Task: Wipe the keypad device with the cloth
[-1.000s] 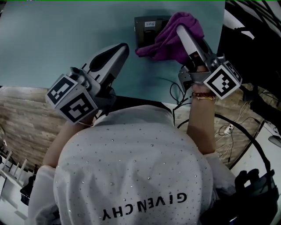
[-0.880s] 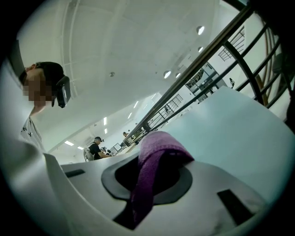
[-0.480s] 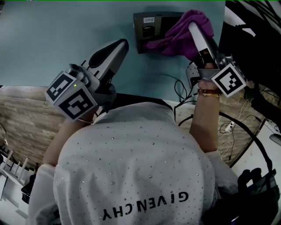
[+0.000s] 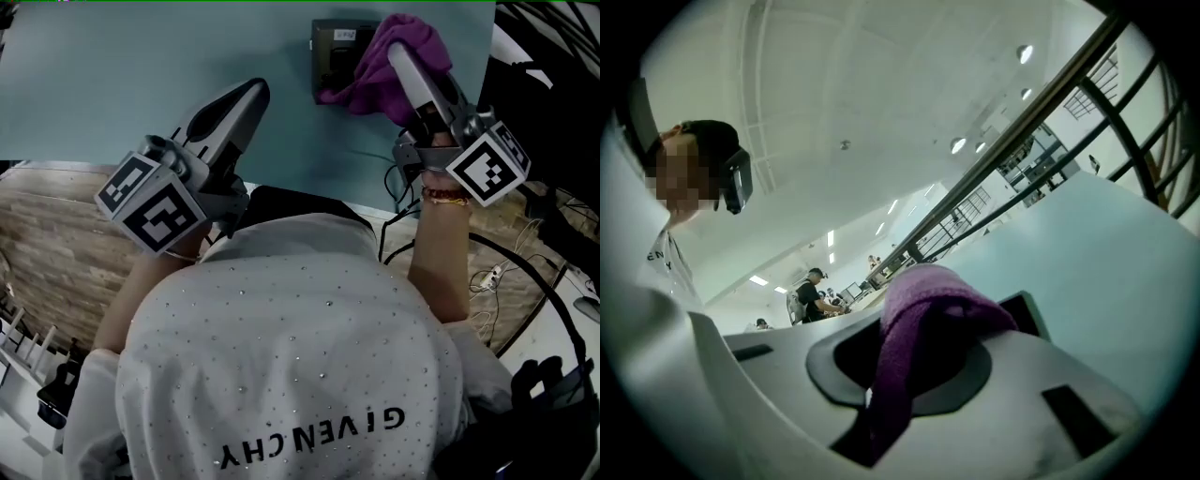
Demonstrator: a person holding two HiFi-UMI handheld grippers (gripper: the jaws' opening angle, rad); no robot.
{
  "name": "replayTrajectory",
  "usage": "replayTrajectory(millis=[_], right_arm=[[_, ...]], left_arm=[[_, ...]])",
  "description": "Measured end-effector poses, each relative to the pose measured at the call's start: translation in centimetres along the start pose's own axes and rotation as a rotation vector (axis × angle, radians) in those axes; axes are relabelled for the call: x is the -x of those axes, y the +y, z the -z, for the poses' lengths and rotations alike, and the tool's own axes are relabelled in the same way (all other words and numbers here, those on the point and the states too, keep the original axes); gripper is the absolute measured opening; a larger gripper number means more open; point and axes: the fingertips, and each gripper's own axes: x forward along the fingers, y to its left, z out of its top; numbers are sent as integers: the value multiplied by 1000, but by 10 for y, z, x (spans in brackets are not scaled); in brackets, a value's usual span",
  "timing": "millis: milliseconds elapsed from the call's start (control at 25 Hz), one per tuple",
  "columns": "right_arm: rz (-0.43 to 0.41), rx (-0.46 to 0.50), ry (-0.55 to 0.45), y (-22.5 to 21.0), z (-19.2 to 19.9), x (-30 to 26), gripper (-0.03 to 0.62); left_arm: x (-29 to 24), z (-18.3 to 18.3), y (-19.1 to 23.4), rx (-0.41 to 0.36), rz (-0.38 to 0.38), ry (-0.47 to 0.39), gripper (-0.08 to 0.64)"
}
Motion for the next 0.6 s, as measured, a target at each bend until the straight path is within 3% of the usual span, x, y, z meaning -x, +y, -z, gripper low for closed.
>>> replayTrajectory(millis=[400, 600], right_arm=[[-139, 38, 223, 31, 58, -26, 54], [-65, 100, 296, 20, 74, -29, 54]], left_arm=[[-12, -7, -3, 33, -57, -103, 0], [-5, -8, -9, 3, -31, -108, 0]])
